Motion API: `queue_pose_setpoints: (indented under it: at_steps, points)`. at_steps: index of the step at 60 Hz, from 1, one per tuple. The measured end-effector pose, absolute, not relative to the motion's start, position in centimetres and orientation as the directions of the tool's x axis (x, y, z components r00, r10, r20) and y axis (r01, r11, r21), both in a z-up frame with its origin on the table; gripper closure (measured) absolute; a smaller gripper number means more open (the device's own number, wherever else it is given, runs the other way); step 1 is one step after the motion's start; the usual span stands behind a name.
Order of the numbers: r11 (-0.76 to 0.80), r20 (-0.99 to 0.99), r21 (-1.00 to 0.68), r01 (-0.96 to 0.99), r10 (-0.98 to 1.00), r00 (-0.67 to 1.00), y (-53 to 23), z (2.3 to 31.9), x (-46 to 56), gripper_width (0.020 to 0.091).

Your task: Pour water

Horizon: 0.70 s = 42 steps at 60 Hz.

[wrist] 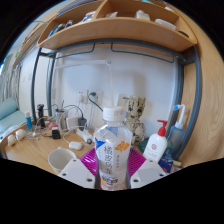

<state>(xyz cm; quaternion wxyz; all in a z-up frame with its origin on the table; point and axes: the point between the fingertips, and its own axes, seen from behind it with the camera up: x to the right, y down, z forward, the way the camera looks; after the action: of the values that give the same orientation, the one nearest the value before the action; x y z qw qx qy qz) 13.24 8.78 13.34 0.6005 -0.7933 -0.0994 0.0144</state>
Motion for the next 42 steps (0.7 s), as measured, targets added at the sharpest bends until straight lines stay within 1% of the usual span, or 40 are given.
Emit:
queue_pose_setpoints:
  at_steps: [7,10,16,17,19,20,28,31,33,42]
  points:
    - [-0.251,0.051,-0.963,0.096,0.177,0.983,9.7,12.4,13.0,0.0750]
    - [-0.243,0.036,-0.967,0.079,0.177,0.984,10.2,12.1,13.1,0.0740]
    - [-0.260,-0.020,-0.965,0.025,0.168,0.986,11.0,10.4,13.1,0.0740]
    - [-0.267,-0.026,-0.963,0.019,0.166,0.986,11.0,9.9,13.1,0.0729]
    - [-0.232,-0.030,-0.973,0.009,0.162,0.986,11.2,10.3,13.3,0.0738]
    - [-0.235,-0.023,-0.972,0.015,0.158,0.987,11.3,10.0,13.4,0.0737]
    - [-0.218,-0.003,-0.975,0.031,0.152,0.988,11.0,10.2,13.2,0.0735]
    - [-0.214,0.003,-0.976,0.035,0.147,0.989,10.9,10.2,13.3,0.0722]
    - [-0.212,0.005,-0.976,0.036,0.146,0.989,10.9,10.2,13.2,0.0702]
    - [-0.229,0.020,-0.972,0.056,0.156,0.988,10.7,10.2,13.0,0.0577]
